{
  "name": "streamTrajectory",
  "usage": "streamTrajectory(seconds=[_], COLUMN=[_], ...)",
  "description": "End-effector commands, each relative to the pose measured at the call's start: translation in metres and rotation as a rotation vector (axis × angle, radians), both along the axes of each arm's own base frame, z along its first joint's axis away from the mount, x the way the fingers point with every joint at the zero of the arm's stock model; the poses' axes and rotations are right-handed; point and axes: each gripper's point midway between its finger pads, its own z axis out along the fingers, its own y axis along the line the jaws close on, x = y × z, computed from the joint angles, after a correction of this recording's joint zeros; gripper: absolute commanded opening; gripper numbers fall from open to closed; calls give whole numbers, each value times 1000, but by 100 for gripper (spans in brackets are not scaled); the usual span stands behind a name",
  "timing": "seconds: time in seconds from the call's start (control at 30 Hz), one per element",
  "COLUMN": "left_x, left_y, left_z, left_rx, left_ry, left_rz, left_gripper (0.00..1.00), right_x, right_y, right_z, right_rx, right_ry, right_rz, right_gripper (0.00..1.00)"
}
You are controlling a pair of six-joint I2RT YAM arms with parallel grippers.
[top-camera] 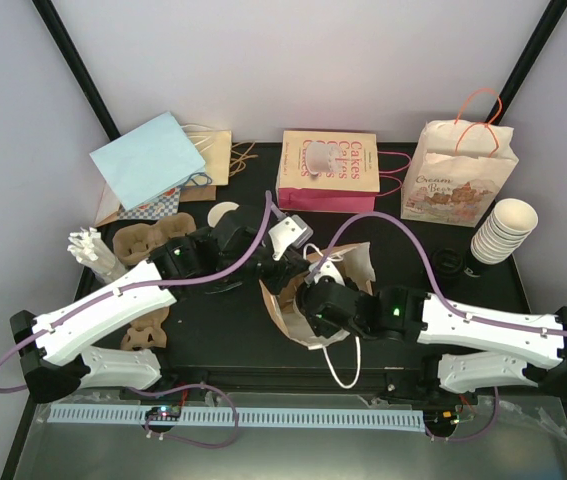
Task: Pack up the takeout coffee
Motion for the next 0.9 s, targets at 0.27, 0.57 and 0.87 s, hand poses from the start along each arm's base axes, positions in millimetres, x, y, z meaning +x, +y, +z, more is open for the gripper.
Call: streamTrajectory(seconds=[0.27,0.57,0.87], left_x=[-1,-2,-8], left_y=[1,1,1], left_z=[22,25,27], left_rx=[-56,-64,-74], left_ry=[-46,-54,-55], left_rz=[-20,-24,-56], left_gripper=[2,1,2], right_x=[6,9,10], right_y=[-12,-17,-20], right_z=[-18,-26,-31], right_rx=[-26,-49,-122], right_ry=[-34,-54,-109], right_rz=[-60,-73,-65], right_gripper=[51,49,49])
